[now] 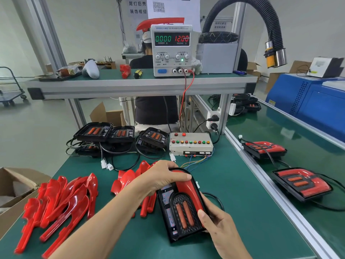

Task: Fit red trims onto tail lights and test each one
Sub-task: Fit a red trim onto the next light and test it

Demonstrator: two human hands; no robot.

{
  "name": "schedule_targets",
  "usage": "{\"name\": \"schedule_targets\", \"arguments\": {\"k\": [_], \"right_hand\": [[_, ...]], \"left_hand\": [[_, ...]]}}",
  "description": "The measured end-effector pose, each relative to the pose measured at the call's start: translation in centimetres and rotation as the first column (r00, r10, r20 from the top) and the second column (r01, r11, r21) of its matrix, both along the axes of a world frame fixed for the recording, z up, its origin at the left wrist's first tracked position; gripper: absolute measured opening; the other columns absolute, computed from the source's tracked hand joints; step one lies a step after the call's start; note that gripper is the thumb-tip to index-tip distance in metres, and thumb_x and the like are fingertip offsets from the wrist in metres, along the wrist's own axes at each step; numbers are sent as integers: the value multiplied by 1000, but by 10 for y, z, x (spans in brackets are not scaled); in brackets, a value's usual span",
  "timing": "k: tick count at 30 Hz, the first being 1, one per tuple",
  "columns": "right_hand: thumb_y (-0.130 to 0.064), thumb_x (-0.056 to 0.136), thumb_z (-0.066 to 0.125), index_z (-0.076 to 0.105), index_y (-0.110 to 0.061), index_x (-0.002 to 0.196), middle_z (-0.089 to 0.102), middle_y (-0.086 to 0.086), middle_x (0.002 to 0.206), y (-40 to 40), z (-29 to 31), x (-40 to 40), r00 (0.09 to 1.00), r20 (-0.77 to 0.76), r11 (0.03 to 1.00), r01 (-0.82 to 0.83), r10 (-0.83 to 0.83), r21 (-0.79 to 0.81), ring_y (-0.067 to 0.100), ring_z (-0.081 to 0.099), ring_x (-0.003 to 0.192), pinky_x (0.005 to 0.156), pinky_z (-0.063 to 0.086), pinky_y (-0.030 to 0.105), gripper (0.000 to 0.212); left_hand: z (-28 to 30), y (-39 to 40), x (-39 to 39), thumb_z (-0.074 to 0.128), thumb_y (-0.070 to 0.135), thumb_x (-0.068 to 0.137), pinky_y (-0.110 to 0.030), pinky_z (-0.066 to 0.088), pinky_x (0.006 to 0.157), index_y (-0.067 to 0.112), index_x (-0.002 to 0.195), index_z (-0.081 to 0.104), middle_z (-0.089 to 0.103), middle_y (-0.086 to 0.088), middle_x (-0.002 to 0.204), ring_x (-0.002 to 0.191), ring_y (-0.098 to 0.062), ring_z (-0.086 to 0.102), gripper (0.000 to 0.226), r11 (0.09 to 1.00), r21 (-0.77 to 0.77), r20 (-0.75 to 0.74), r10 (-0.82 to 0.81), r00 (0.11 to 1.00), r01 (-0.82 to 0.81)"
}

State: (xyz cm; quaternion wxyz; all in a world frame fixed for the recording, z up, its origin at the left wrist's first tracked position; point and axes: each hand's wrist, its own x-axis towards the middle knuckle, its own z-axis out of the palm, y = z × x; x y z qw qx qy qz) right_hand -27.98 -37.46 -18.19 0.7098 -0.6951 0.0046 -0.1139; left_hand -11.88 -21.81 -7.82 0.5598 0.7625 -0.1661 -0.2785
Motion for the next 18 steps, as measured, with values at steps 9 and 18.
{"name": "schedule_targets", "arguments": {"k": [9,18], "right_hand": [[-20,93,68,65,-41,134,67,-8,137,1,-1,0,1000,1,1000,19,-19,20,11,61,128,103,48,19,46],[-35,99,60,50,-68,133,73,-14,115,6,3,-3,982,-19,904,167,-189,-394,7,67,104,95,54,24,48]], "left_hand": [[3,-1,2,93,34,67,-31,57,76,19,77,73,76,-4,79,69,-15,70,27,1000,8,-24,-7,1000,8],[2,-1,1,92,36,69,-25,55,65,15,81,72,76,-5,78,67,-15,70,32,1000,0,1,-17,1000,17]]}}
